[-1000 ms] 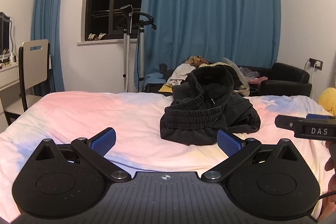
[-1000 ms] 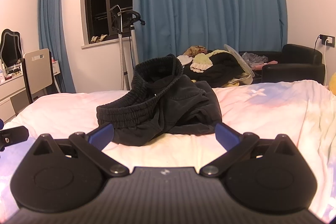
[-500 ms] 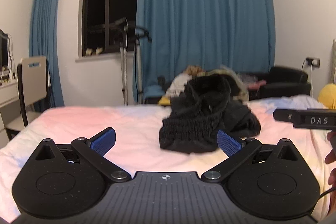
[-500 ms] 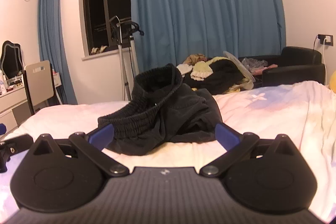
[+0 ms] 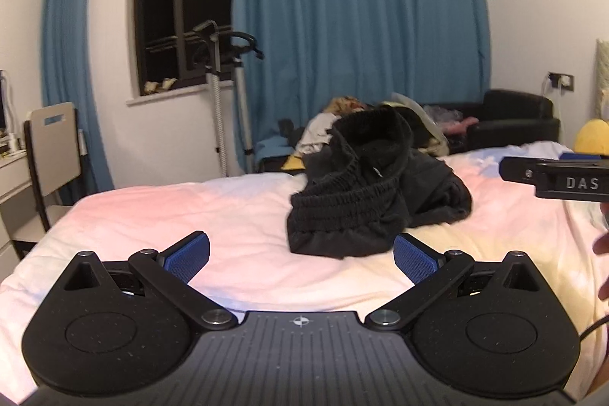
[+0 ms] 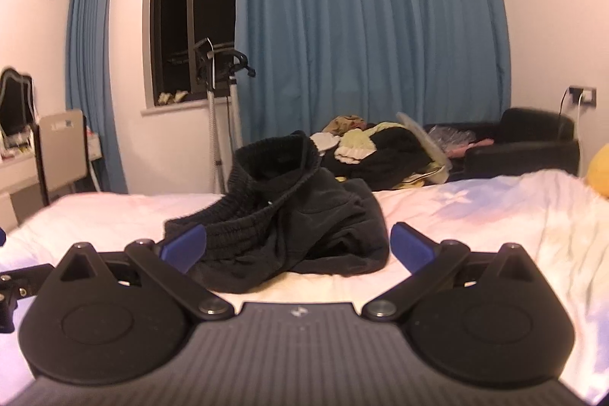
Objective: Fold clothes
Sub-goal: 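Move both grippers toward the crumpled dark grey sweatpants on the bed, then grasp the elastic waistband of the sweatpants with the left gripper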
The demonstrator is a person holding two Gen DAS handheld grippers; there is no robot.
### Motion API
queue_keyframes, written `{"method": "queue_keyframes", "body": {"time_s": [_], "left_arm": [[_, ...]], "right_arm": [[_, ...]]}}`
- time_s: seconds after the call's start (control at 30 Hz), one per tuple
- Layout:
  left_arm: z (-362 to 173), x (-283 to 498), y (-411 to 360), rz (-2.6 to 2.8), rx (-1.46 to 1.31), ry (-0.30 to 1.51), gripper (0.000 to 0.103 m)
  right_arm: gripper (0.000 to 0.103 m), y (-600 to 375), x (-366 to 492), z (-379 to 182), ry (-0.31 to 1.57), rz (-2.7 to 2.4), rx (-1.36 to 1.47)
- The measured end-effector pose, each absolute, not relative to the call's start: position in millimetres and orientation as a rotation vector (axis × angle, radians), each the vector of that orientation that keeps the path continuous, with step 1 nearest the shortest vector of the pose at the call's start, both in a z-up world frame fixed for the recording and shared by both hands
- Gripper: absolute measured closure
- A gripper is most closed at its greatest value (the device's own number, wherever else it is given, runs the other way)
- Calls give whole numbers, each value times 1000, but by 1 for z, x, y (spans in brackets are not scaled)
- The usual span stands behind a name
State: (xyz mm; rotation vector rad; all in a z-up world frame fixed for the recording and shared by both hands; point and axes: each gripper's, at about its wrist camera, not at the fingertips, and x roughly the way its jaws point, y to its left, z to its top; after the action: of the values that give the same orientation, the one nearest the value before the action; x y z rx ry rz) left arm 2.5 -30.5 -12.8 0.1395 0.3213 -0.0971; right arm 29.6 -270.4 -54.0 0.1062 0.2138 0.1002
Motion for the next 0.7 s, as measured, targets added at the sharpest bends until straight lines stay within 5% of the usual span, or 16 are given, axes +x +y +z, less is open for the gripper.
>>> {"method": "queue_keyframes", "body": {"time_s": [0.33, 0.7], "left_arm": [[6, 77, -71, -271, 328, 352, 0], [-34, 215, -129, -354, 491, 437, 0]], "right_arm": [[0, -293, 37, -55, 198, 100, 197], [0, -330, 81, -83, 268, 30, 336]]}}
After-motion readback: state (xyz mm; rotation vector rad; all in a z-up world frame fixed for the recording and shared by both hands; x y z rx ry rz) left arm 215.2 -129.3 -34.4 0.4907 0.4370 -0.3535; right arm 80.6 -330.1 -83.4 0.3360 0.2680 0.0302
